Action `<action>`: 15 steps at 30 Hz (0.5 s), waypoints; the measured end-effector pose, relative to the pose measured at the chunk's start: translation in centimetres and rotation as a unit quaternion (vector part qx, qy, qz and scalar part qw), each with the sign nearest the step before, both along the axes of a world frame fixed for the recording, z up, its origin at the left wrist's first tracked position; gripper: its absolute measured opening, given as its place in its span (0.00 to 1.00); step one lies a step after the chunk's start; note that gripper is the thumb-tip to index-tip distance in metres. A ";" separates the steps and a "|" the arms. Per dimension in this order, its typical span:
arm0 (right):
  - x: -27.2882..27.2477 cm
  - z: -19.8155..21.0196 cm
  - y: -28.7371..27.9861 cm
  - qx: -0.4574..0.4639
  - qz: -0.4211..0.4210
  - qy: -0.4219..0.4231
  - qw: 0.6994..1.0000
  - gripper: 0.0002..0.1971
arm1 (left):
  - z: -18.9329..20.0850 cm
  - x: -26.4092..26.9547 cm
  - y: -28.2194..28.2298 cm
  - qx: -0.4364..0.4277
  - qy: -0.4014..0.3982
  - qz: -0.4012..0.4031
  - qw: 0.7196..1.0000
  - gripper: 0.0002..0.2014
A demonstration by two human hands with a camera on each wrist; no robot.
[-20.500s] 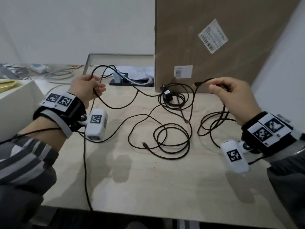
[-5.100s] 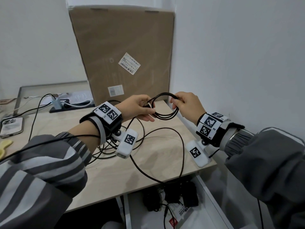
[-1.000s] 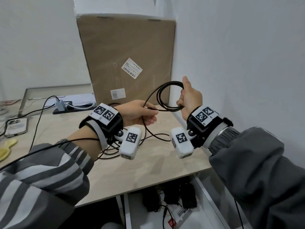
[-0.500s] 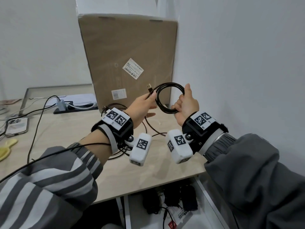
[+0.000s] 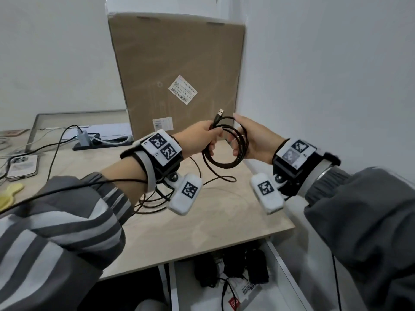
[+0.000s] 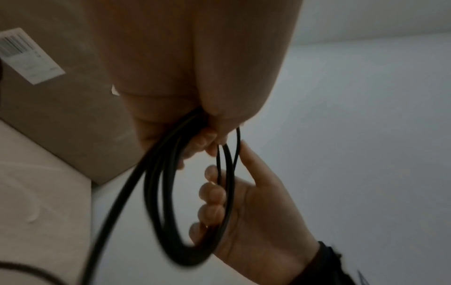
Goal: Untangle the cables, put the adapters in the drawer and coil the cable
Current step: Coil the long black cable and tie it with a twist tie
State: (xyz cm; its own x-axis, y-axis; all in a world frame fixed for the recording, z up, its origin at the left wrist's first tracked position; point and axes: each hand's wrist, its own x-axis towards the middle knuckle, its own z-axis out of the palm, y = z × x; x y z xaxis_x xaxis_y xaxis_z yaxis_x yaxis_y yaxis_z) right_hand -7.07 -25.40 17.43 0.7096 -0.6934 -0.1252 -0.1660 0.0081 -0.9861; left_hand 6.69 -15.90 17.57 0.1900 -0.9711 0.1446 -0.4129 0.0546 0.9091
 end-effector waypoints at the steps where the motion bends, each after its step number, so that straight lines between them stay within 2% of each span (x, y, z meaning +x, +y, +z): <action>1: -0.1 0.5 -0.1 -0.011 0.031 0.030 0.999 0.32 | 0.2 0.1 0.1 0.018 0.003 -0.020 1.000 0.11; 4: 0.0 1.5 -0.1 -0.017 0.101 0.067 0.993 0.35 | 0.6 0.1 0.4 0.055 0.021 -0.066 0.996 0.11; 6: 0.5 1.2 0.3 -0.025 0.090 0.031 0.995 0.33 | 0.6 0.1 0.4 0.049 0.042 -0.071 0.995 0.10; 10: 1.1 0.0 1.1 -0.059 -0.093 -0.085 0.990 0.27 | 0.2 0.8 0.7 0.014 0.183 -0.103 0.978 0.11; 12: 1.1 -0.2 1.2 -0.030 -0.142 -0.145 0.979 0.26 | -0.2 0.9 0.9 -0.004 0.235 -0.119 0.965 0.15; 15: 1.3 -0.3 1.5 0.011 -0.188 -0.206 0.960 0.26 | -1.1 0.5 0.8 -0.031 0.254 -0.099 0.962 0.19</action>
